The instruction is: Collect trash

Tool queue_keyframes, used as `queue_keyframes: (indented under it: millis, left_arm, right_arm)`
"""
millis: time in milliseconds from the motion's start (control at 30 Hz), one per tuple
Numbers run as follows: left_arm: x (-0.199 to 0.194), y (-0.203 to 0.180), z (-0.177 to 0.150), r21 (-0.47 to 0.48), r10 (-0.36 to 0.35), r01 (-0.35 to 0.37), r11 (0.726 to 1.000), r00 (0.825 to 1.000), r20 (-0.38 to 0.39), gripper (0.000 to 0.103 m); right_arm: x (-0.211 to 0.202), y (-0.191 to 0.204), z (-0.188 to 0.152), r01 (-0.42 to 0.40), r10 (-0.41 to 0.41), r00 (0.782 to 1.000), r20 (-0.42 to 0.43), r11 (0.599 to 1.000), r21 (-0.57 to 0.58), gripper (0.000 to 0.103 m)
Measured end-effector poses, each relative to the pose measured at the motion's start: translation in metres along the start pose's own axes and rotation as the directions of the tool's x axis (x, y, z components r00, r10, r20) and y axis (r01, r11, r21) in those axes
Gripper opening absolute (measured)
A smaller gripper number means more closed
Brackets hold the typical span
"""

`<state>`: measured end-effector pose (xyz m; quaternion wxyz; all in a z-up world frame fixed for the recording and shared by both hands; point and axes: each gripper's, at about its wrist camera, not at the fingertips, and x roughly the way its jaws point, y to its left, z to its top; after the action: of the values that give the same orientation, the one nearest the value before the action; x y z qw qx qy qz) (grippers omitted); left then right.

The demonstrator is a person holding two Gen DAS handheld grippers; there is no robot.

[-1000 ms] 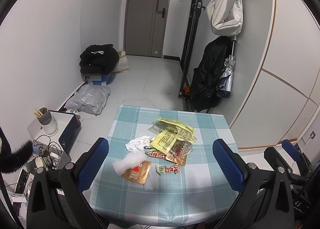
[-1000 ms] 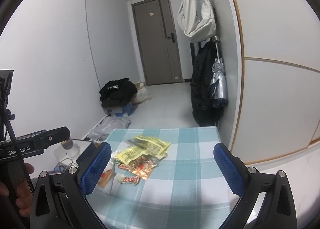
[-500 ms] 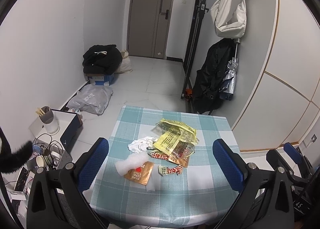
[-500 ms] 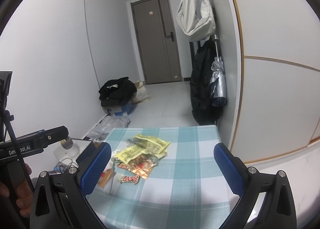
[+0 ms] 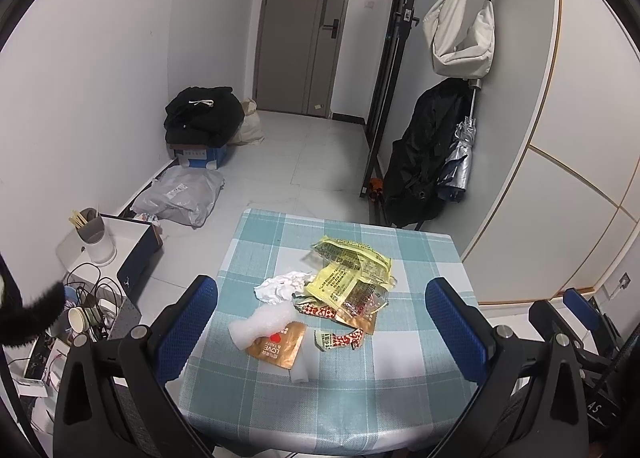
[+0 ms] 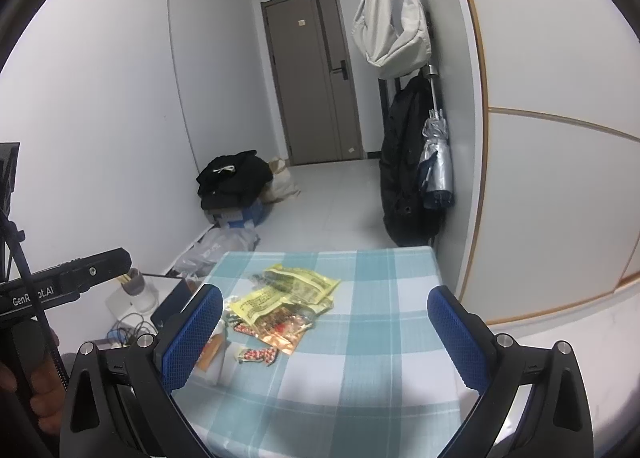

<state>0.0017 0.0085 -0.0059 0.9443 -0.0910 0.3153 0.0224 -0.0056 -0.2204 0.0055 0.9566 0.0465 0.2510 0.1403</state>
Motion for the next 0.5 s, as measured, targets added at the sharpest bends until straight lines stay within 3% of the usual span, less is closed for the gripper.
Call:
queue_keyframes:
  millis: [500]
  left_arm:
    - [0.0056, 0.0021, 0.0006, 0.000, -0.019, 0.019, 1.000, 1.000, -0.015, 0.102]
  right_arm:
    - [0.0067, -0.0008, -0.0036, 0.002, -0.002, 1.000, -0.010, 1.000, 0.000, 0.103]
